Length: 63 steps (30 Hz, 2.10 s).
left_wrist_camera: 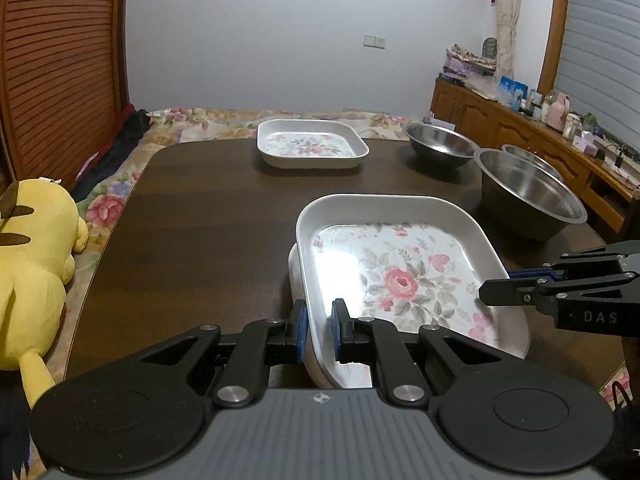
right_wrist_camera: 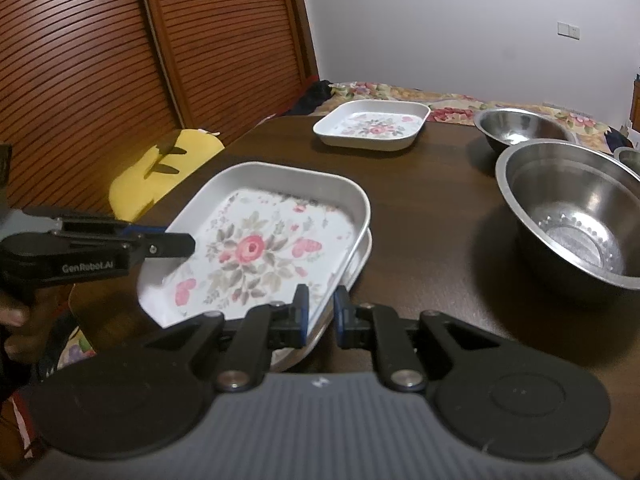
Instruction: Organize plates and bowls
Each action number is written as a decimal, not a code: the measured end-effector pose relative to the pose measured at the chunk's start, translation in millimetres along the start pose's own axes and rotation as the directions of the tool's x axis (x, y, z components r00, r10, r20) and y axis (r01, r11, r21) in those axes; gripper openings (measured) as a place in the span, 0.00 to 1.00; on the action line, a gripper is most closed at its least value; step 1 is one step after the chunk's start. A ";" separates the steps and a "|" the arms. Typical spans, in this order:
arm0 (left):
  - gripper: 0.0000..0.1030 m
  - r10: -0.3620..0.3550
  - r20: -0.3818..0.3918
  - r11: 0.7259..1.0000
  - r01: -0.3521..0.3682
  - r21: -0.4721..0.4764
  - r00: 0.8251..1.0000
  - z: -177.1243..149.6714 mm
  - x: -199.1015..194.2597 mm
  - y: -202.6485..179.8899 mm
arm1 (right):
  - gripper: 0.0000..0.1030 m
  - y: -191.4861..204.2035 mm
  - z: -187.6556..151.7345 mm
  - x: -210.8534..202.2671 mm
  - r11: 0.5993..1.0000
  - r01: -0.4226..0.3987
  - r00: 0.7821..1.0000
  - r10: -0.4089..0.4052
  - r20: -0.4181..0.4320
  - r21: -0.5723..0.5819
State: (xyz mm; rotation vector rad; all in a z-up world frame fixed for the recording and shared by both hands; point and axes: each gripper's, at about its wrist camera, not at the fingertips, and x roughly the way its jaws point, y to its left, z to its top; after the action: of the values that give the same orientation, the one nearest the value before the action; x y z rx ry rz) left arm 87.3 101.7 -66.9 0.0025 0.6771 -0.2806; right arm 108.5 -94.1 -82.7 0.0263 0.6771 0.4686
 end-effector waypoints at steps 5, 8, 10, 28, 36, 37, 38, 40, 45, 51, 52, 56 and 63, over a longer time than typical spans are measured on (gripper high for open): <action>0.14 0.003 0.000 1.000 -0.003 -0.003 1.000 -1.0 1.6 1.0 | 0.14 1.0 1.0 2.5 1.000 0.005 1.000 -0.005 0.002 0.000; 0.14 0.011 0.001 1.000 -0.011 -0.003 1.000 -1.0 2.4 1.7 | 0.15 1.3 -0.6 2.3 1.000 0.003 1.000 -0.003 0.005 -0.002; 0.14 0.013 -0.005 1.000 -0.013 -0.009 1.000 -0.8 4.2 2.6 | 0.16 1.4 -2.0 2.1 1.000 -0.003 1.000 0.003 0.007 -0.005; 0.33 0.014 0.081 0.998 -0.009 -0.054 0.997 24.7 -7.2 7.3 | 0.21 -11.4 9.8 -16.2 0.999 -0.032 0.997 0.031 0.065 0.020; 0.46 0.045 0.116 0.998 -0.039 -0.054 0.992 63.0 15.5 8.3 | 0.24 -41.9 40.7 -35.4 0.999 -0.040 0.992 0.037 0.124 0.020; 0.46 0.055 0.120 0.997 -0.049 -0.052 0.991 67.1 18.6 8.6 | 0.24 -47.4 47.0 -35.6 0.999 -0.037 0.991 0.034 0.128 0.022; 0.46 0.060 0.125 0.997 -0.053 -0.051 0.990 72.1 21.4 8.9 | 0.24 -51.2 52.5 -35.5 0.999 -0.037 0.991 0.034 0.129 0.020; 0.46 0.063 0.130 0.997 -0.055 -0.058 0.990 82.1 27.3 11.1 | 0.27 -56.6 62.7 -33.8 0.999 -0.037 0.991 0.036 0.131 0.009; 0.46 0.085 0.141 0.996 -0.081 -0.034 0.986 106.4 44.2 15.7 | 0.28 -64.4 87.2 -20.6 0.999 -0.032 0.991 0.036 0.129 -0.030; 0.46 0.095 0.127 0.995 -0.093 -0.018 0.987 127.9 65.3 23.9 | 0.29 -73.6 114.7 4.5 0.999 -0.052 0.992 0.052 0.113 -0.006; 0.46 0.095 0.125 0.995 -0.094 -0.013 0.988 130.5 69.2 25.2 | 0.30 -73.5 119.5 10.2 0.999 -0.053 0.993 0.054 0.106 -0.010; 0.47 0.089 0.106 0.996 -0.088 -0.009 0.990 139.7 87.4 32.7 | 0.37 -73.3 132.8 26.4 0.998 -0.050 0.996 0.053 0.075 -0.030; 0.47 0.065 0.054 0.998 -0.065 -0.007 0.996 150.7 126.7 46.4 | 0.37 -73.7 155.5 67.2 0.998 -0.043 0.999 0.043 0.001 -0.051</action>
State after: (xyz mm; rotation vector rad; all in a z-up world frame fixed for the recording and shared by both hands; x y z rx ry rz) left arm 286.5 100.0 -31.7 0.0115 0.6226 -0.2156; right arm 279.0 -111.8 -13.8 -0.0065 0.6637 0.5268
